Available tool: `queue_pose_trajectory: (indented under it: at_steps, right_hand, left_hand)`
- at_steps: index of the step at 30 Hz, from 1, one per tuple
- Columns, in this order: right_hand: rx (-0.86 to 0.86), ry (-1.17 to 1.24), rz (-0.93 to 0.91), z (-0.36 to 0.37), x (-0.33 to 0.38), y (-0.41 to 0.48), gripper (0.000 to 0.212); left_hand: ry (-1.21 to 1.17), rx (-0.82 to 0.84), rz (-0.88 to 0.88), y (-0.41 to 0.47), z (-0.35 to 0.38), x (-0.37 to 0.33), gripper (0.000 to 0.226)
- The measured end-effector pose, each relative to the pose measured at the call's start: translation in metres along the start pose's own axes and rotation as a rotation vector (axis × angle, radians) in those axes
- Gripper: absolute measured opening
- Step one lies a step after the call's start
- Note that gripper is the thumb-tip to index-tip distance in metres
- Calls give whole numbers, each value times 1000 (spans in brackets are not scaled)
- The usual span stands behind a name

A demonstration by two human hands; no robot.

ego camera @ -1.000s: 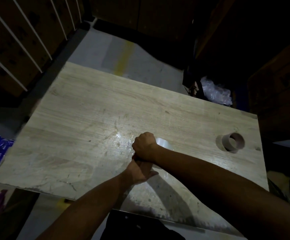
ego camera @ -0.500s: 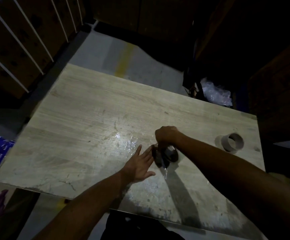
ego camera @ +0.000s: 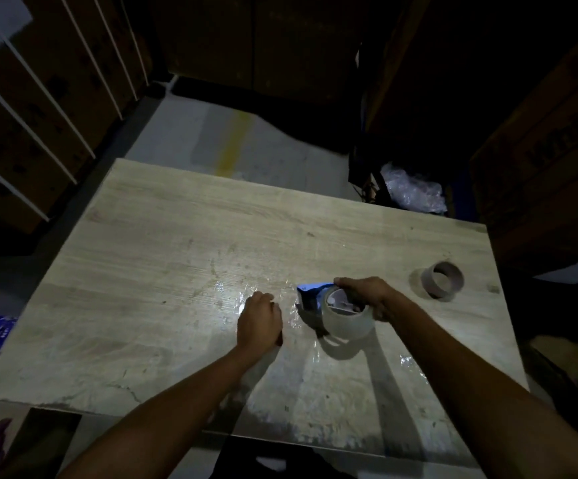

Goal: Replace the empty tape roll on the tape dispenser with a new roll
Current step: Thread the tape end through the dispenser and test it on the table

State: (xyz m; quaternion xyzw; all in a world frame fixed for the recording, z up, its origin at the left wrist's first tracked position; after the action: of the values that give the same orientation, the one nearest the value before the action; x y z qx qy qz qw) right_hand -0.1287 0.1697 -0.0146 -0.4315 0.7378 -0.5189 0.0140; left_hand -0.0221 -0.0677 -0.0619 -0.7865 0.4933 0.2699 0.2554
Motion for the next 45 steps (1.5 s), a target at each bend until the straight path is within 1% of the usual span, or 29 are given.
queue_pose_trajectory:
  at_steps: [2,3,7,10,12,14,16,18,20,21,23,25,27,29,31,33,37,40,45]
  right_hand:
    - [-2,263,41,12,-22,3,46]
    - [-3,372,56,18,-31,5,48]
    - [-29,646,88,34,-54,5,38]
    - [-88,745,70,38,-64,4,32]
    - [-134,790,61,43,-69,4,27]
    - [-167,827,65,47,-73,4,25]
    - [-189,864,72,52,-79,7,32]
    - [-212,863,61,57,-85,13,45]
    - [-248,863,38,63,-94,22,49]
    - [-256,857,48,64,-93,16,46]
    - [-273,897,53,63,-87,2,32]
    - [-275,938,40,64,-85,3,27]
    - [-287,941,25,65,-88,5,30]
    - [-303,901,5,65,-88,4,34]
    - [-327,821,-20,64,-88,4,32]
    - [-355,729,-83,59,-85,3,32]
    - [-406,500,-175,50,-79,-2,31]
    - [-402,282,-238,44,-71,-5,29]
    - [-399,80,-377,36,-62,-7,23]
  left_hand:
    - [-270,-51,-245,-7,-4,4,20]
    - [-361,-41,-320,-12,0,4,20]
    - [-626,29,-436,-25,24,-6,25]
    - [-766,51,-511,-29,31,-17,27]
    - [-789,109,-529,-27,35,-24,33]
    - [-807,177,-528,-24,40,-29,45]
    - [-807,230,-552,-24,44,-30,57]
    - [-774,276,-558,-25,46,-32,54]
    - [-781,310,-553,-25,48,-38,48]
    - [-782,321,-551,-25,49,-39,47]
    - [-759,336,-538,-25,49,-42,47]
    - [-732,335,-526,-25,50,-42,36]
    - [-708,328,-529,-24,51,-41,21]
    - [-683,319,-535,-22,50,-39,14]
    - [-658,308,-529,-20,50,-38,14]
    - [-637,295,-511,-17,48,-38,14]
    - [-573,282,-420,-9,45,-42,10]
    - [-544,274,-367,-5,44,-44,8]
    - [-515,251,-340,-4,45,-43,11]
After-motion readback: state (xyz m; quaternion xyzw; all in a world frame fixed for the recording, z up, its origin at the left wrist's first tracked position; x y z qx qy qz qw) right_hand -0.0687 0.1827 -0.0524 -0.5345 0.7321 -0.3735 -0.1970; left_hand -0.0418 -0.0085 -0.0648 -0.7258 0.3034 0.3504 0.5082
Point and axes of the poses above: each hand's wrist, its own y-axis towards the middle knuckle, its own z-axis out of the palm, x = y × z, the point moved 8 cm from there along y, towards the middle knuckle, and after that the axes turned 5 degrees about -y, right-handed, at the moved point
